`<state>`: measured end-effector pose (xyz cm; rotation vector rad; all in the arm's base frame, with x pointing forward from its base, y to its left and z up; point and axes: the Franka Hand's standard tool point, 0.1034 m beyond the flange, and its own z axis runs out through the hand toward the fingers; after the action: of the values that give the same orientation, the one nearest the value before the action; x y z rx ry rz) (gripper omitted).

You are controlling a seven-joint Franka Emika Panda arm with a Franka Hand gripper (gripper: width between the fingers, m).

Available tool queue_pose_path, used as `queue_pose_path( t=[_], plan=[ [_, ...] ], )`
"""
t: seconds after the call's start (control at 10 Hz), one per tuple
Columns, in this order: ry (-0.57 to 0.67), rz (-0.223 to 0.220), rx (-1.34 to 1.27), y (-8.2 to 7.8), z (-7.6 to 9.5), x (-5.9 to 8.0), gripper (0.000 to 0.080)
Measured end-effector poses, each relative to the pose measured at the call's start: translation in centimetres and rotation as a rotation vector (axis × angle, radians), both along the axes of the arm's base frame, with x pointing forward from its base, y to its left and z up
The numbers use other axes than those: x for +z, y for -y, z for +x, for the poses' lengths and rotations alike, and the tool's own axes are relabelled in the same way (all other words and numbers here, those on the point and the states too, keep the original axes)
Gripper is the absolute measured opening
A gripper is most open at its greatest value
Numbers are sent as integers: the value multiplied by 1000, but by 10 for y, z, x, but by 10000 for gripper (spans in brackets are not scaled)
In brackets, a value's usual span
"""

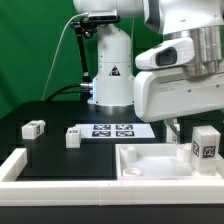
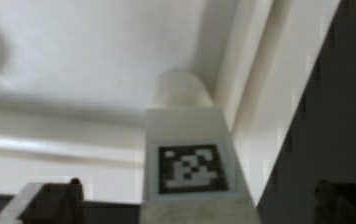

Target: Assemble one leg

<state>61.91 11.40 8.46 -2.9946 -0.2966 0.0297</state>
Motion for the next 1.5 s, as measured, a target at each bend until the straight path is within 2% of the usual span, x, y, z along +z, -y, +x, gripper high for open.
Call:
queue_pose_path(
  t=[0.4, 0.6, 0.7, 1.1, 1.3, 1.5],
  plan=[
    [-26, 3, 5, -2, 3, 1, 649],
    [-26, 3, 4, -2, 3, 1, 370],
    [-26, 3, 4, -1, 3, 1, 299],
    [-30, 0, -23, 1, 3, 0, 297],
    [-51, 17, -279, 2, 1, 0, 295],
    [-63, 14, -543, 1, 0, -1, 295]
  ],
)
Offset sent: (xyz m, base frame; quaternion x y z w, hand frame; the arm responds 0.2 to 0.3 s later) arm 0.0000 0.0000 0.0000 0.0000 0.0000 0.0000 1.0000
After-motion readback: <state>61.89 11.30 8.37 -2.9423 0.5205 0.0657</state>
